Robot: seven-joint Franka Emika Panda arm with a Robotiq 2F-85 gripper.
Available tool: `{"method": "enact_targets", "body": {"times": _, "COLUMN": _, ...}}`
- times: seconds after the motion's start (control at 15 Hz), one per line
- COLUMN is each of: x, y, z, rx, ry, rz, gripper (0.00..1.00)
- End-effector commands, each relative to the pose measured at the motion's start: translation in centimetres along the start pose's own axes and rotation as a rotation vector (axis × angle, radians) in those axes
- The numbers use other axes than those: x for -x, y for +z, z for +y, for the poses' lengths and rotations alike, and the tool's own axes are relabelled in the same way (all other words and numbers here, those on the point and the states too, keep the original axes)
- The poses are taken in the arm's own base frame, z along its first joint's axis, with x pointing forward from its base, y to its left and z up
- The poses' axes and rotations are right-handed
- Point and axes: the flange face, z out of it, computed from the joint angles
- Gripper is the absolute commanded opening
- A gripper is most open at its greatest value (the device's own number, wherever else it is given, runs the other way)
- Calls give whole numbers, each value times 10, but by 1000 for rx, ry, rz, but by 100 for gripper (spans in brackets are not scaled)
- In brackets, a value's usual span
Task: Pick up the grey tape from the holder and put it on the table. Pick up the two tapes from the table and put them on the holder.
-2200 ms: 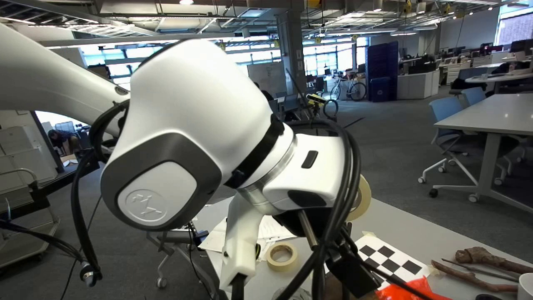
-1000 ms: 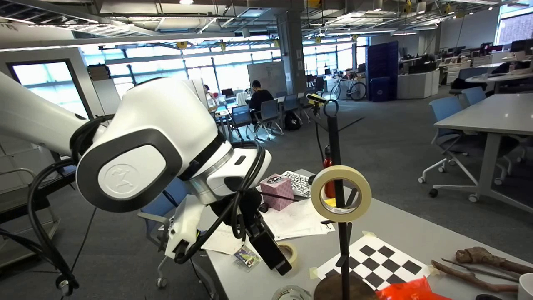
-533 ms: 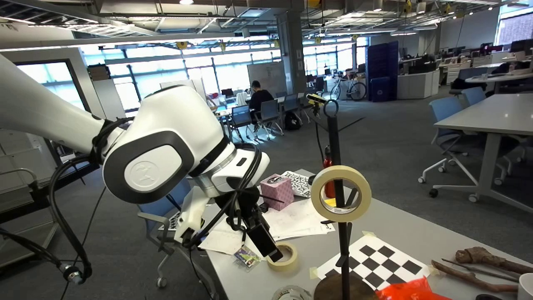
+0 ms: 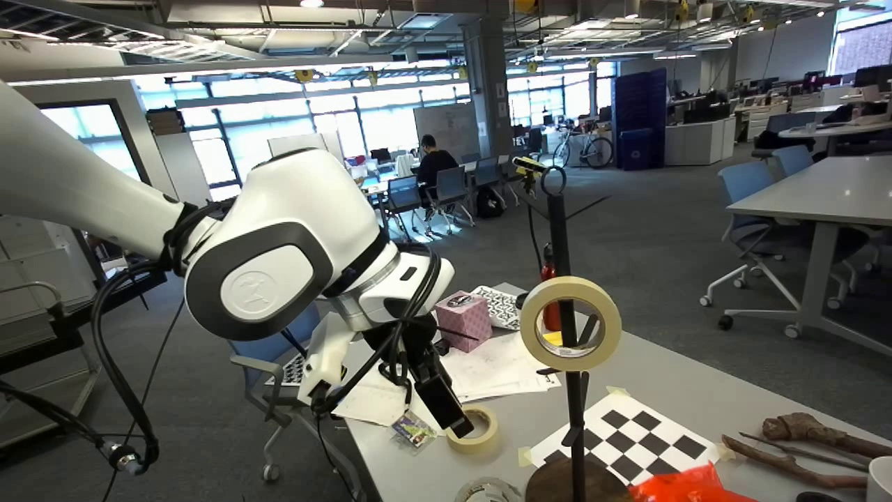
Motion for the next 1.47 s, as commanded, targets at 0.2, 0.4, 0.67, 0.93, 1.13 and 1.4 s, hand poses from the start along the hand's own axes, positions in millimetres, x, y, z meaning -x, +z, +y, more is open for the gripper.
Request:
{"method": "enact_targets", "body": {"times": 0.2, "x": 1, "y": 2, "z": -4, "rx": -10, "ry": -7, "rz": -5, "gripper": 100}}
{"method": "enact_targets", "body": {"times": 0.4, "x": 8, "y": 11, "z": -25, "rx": -38, "ry": -28, "rz": -36, "gripper": 100}}
{"method": "enact_targets", "body": {"times": 0.67, "x": 17, "y": 32, "z": -57, "rx": -69, "ry": -56, "rz": -90, "gripper": 100}}
{"method": "enact_targets", "body": {"times": 0.93, "x": 24, "y": 52, "z": -88, "rx": -126, "ry": -112, "rz": -168, "gripper": 100}}
{"method": "enact_targets", "body": {"times": 1.13, "x": 24, "y": 61, "z": -111, "rx": -195, "ry": -158, "rz": -205, "gripper": 100}}
{"method": "enact_targets", "body": {"times": 1.4, "x": 12, "y": 78, "z": -129, "rx": -246, "ry": -166, "rz": -218, "gripper": 100}}
